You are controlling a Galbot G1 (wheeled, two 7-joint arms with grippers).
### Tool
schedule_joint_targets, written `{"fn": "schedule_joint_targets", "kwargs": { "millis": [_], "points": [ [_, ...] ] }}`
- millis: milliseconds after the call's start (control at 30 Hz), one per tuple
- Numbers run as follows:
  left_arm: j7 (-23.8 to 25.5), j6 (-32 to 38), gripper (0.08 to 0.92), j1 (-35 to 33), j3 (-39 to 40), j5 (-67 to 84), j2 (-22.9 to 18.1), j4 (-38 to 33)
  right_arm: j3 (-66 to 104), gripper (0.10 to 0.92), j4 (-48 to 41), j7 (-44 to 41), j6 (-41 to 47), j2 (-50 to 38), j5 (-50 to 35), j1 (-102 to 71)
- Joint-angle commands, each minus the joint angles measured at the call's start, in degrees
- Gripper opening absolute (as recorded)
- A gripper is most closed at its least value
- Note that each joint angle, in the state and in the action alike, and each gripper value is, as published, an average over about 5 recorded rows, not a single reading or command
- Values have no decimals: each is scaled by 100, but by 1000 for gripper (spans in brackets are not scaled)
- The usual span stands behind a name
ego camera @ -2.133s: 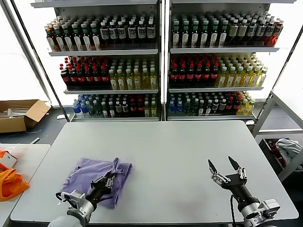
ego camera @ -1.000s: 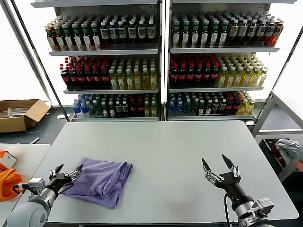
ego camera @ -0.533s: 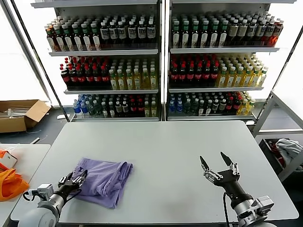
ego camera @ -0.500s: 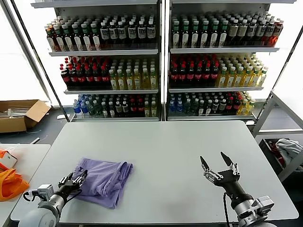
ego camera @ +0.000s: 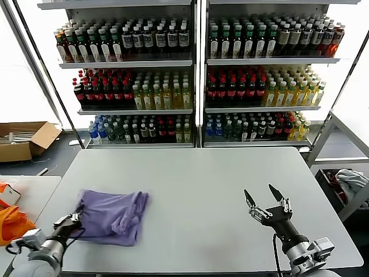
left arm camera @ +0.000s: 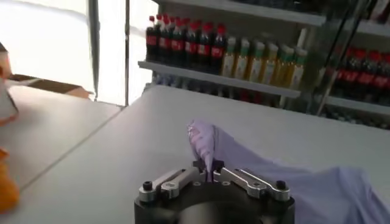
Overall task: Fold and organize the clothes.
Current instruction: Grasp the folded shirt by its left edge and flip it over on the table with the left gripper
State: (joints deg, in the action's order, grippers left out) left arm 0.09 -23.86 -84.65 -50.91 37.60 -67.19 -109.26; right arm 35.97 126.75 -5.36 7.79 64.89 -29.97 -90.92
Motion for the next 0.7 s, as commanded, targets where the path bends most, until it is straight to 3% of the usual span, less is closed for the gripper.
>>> {"fn": "schedule_joint_targets", "kwargs": {
  "millis": [33,233,367,433,533,700],
  "points": [
    [126,75,107,-199,-2097,761,794,-156,-160,823,-28,-5,-15,-47,-36,81],
    [216,-14,107,-226,-2368,1009,1749,75,-150,823,25,-20,-43,-94,-133,87],
    [143,-160,107,-207,-2027,985,1819,-371,-65,823,69,-48,-90,-113,-194,1],
    [77,-235,107,-190,-1705,845,1571,-744,-19,823,97,-67,-118,-110,-200,-65],
    [-50,-250,107,-201,-905,392,869,-1262,60,823,144,-88,-155,-97,-210,-181],
    [-369,41,107,-322,1116,-652,-315,-1426,116,823,221,-97,-176,-84,-208,-304]
  ]
}}
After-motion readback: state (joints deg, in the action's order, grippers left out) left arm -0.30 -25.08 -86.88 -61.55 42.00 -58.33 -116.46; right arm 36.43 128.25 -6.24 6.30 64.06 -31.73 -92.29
